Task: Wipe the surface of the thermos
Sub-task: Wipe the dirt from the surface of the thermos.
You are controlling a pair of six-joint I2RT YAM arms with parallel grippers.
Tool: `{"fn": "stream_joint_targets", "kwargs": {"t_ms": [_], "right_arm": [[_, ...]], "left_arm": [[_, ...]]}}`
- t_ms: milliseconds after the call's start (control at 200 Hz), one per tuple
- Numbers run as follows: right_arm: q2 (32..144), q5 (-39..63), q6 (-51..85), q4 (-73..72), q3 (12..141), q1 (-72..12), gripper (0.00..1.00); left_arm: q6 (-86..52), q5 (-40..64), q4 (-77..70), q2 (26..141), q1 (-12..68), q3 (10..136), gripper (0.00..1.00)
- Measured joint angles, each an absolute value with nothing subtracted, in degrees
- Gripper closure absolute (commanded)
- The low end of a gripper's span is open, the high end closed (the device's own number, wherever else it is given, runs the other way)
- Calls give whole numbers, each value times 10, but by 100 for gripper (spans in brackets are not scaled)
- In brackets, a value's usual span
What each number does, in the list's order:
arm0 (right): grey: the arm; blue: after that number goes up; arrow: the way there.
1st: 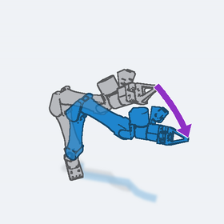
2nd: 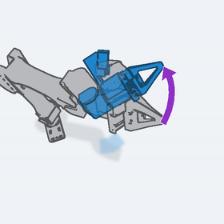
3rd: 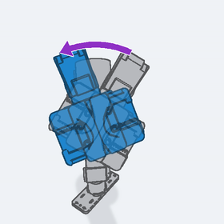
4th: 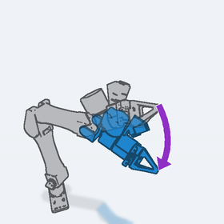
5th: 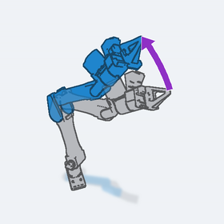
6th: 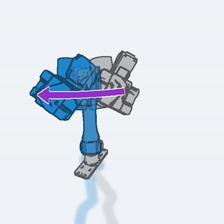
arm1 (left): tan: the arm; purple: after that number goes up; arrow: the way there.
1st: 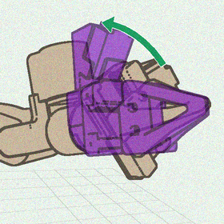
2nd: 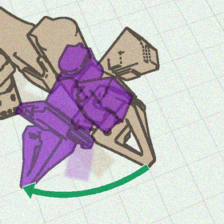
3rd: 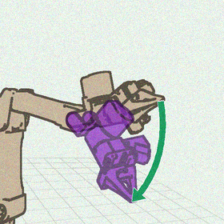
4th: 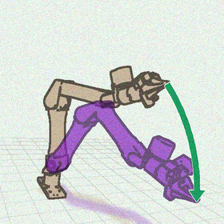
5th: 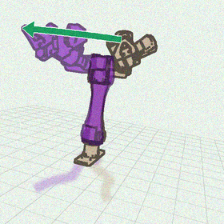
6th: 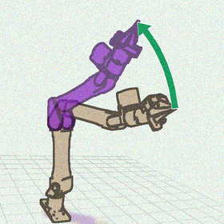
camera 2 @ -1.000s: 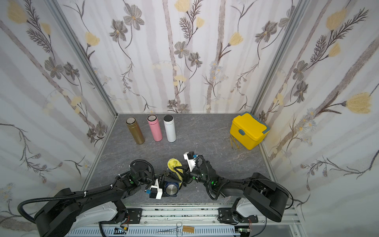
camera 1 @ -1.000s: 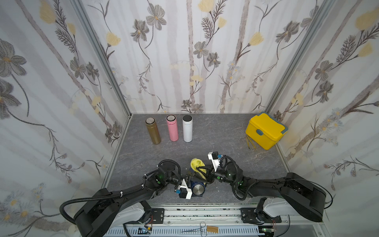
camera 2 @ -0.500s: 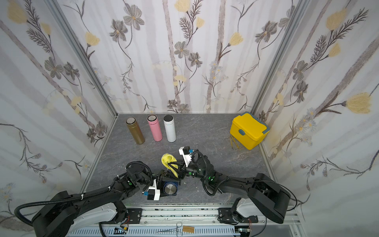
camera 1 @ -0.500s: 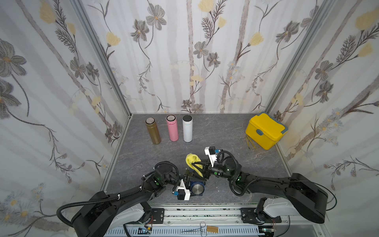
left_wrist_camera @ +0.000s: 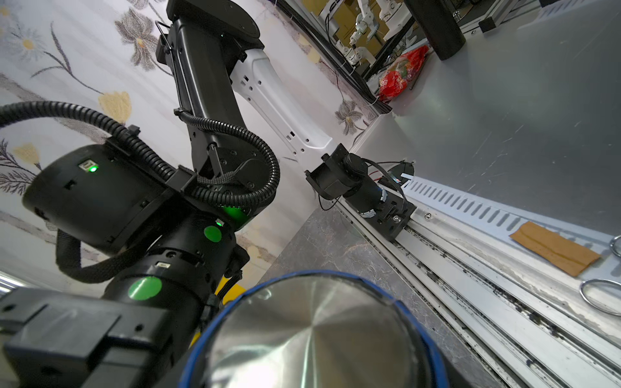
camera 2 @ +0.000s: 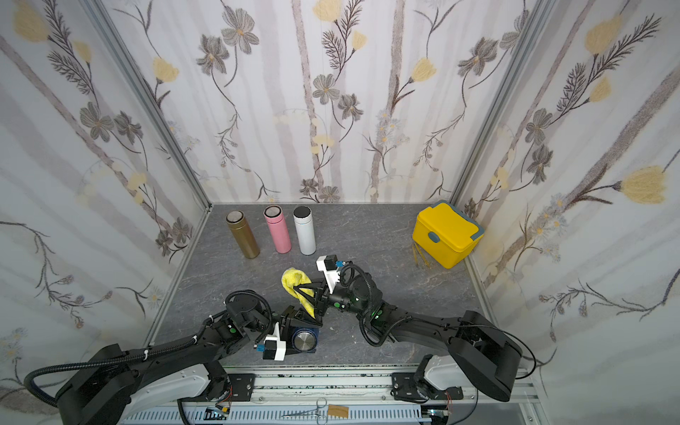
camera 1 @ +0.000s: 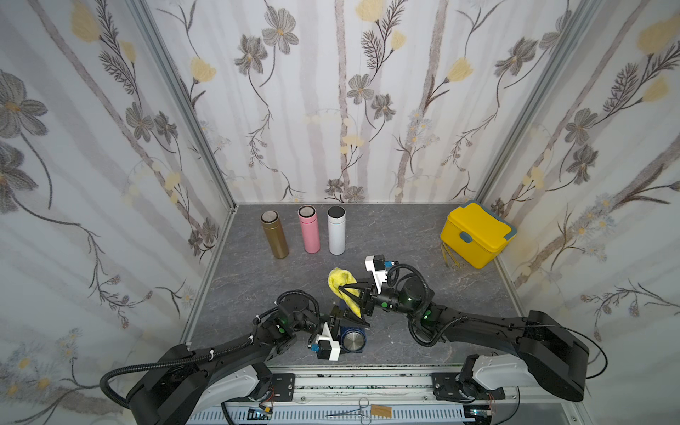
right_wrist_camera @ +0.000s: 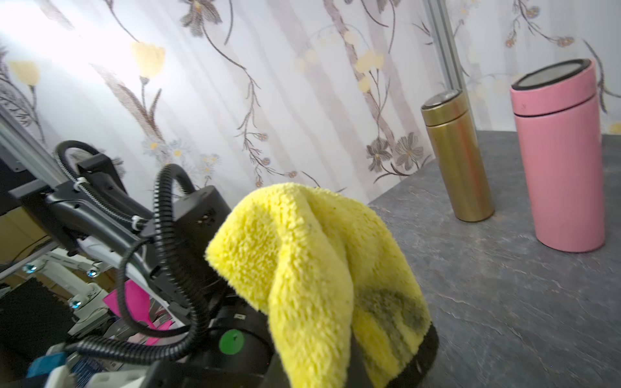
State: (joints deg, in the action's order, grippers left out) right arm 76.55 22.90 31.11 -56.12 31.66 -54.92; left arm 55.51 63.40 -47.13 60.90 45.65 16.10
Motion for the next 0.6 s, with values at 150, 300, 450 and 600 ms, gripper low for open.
{"fn": "stream_joint_targets", "kwargs": {"t_ms": [150, 300, 450, 600], "right_arm": [[806, 243, 347, -619, 279, -549, 100], [891, 240, 368, -691, 241, -537, 100], [894, 238, 380, -703, 224, -510, 100], [788, 219, 362, -622, 244, -501, 100]], "left_arm": [[555, 639, -469, 612, 456, 161, 100], [544, 646, -446, 613, 457, 159, 100], [513, 626, -486, 604, 457, 145, 100], [444, 574, -598, 600, 457, 123, 100]]}}
